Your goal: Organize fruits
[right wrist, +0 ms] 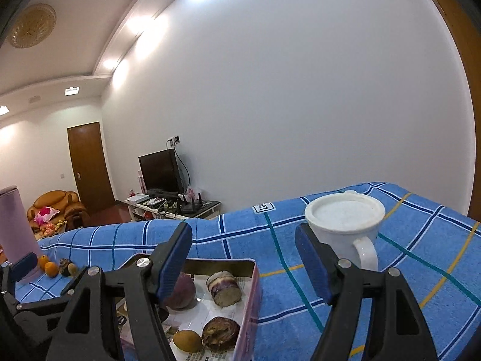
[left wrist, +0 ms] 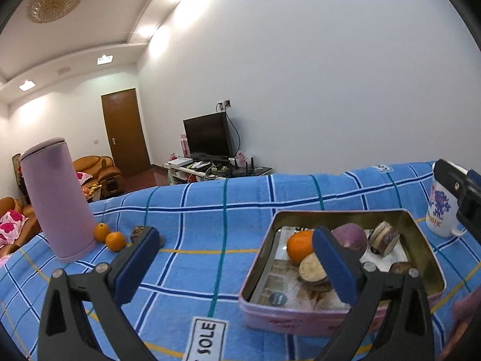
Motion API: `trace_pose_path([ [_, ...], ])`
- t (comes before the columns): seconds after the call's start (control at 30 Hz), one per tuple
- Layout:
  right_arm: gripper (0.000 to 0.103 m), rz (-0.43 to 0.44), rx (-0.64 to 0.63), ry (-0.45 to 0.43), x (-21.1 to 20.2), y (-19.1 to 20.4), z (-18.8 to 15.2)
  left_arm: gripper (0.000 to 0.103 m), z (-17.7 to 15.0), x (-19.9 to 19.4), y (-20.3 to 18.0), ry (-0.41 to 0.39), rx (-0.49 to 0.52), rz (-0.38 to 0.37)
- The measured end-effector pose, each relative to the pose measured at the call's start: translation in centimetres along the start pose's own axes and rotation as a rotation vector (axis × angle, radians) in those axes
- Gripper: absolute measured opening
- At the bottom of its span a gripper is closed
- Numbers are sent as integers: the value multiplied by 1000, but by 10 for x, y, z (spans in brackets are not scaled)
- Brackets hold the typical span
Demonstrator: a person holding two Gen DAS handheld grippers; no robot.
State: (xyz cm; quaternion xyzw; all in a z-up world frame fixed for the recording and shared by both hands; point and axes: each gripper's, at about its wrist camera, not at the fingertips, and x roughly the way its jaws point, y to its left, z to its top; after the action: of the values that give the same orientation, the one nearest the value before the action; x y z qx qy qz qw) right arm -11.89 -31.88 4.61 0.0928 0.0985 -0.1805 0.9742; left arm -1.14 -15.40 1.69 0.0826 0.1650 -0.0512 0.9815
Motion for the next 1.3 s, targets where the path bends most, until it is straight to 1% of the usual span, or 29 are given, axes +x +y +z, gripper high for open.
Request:
trace_pose_path([
  [0.13, 72, -15, -6, -2, -5, 0, -1, 103, -4, -6, 10, 20, -8, -2],
  [0.47, 72, -30, -21, 35, -14, 12, -7, 103, -13, -9, 36, 60, -22, 4],
  [0.7, 72, -46, -34, 59, -18, 21, -11, 103, -18, -12, 45, 82, -2, 8],
  [1.0, 72, -13, -41, 91, -19, 47, -15, 103, -23, -12, 71, 87, 11, 29],
  [1.13, 72, 12, -55, 104, -17, 65, -18, 103, -25, -10, 84, 87, 26, 51],
  [1.3, 72, 45, -66, 108, -16, 89, -22, 103, -26, -4, 102, 105, 9, 60],
])
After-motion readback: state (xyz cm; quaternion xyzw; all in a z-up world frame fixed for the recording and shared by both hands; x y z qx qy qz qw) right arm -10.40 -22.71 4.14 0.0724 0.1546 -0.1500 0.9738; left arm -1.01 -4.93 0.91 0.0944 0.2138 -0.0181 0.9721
